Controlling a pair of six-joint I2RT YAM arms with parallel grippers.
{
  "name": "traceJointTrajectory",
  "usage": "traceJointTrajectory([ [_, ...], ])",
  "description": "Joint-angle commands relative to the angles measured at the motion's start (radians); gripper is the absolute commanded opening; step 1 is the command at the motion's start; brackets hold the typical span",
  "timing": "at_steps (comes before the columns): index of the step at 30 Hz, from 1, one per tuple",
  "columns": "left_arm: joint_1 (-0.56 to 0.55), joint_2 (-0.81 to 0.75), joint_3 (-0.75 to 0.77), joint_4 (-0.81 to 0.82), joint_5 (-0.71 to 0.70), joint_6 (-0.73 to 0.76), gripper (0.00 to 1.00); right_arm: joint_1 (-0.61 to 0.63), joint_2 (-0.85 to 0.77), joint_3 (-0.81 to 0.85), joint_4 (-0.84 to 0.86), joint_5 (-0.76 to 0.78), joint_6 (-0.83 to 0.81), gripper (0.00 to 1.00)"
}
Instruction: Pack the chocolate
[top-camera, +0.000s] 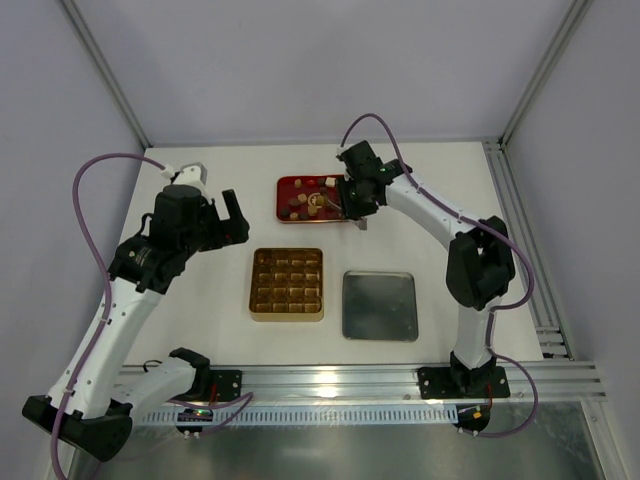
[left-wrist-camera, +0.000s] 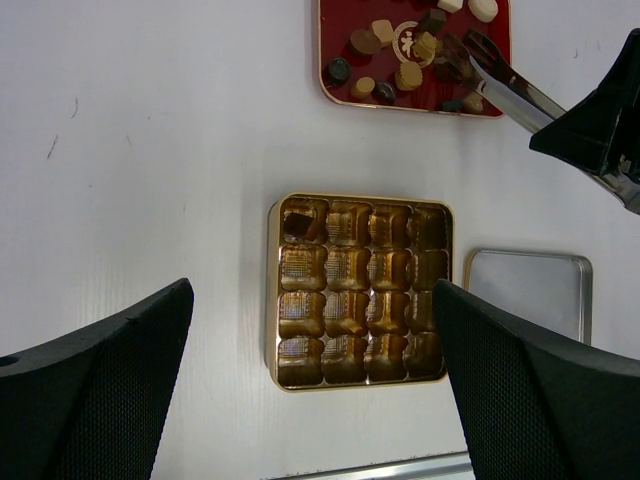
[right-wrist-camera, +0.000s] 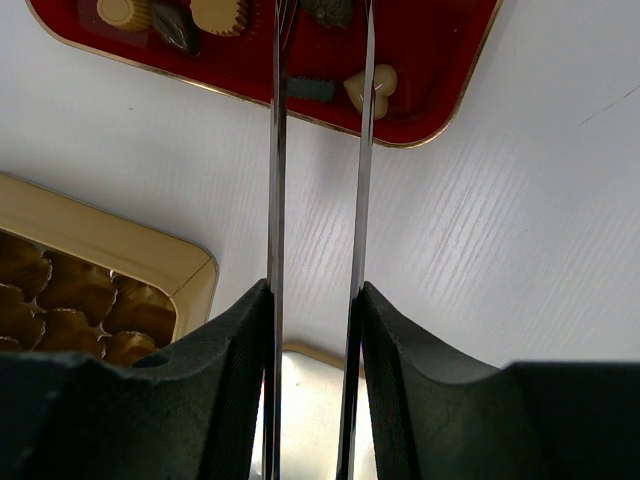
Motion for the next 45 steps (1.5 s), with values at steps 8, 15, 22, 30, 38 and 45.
traceJointTrajectory([
  [8, -0.001, -0.024, 0.002, 0.008, -0.001, 0.01, 1.0, 0.0, 0.004, 0.02, 0.016, -0.002, -0.007, 0.41],
  [15, -0.001, -0.034, -0.002, 0.006, 0.0, 0.007, 1.0, 0.002, -0.002, 0.015, 0.01, -0.004, 0.001, 0.38],
  [22, -0.001, -0.031, 0.004, 0.008, 0.005, 0.007, 1.0, 0.0, -0.011, 0.024, 0.001, 0.006, -0.009, 0.37],
  [30, -0.001, -0.038, 0.004, -0.008, -0.001, 0.004, 1.0, 0.0, -0.024, 0.035, 0.002, 0.012, -0.004, 0.34],
  [38, -0.001, -0.041, -0.002, -0.009, -0.009, 0.009, 1.0, -0.003, -0.027, 0.02, 0.01, 0.007, 0.001, 0.36],
  [45, -0.001, -0.039, 0.002, -0.019, -0.003, 0.004, 1.0, -0.003, -0.031, 0.021, -0.008, 0.006, -0.004, 0.42],
])
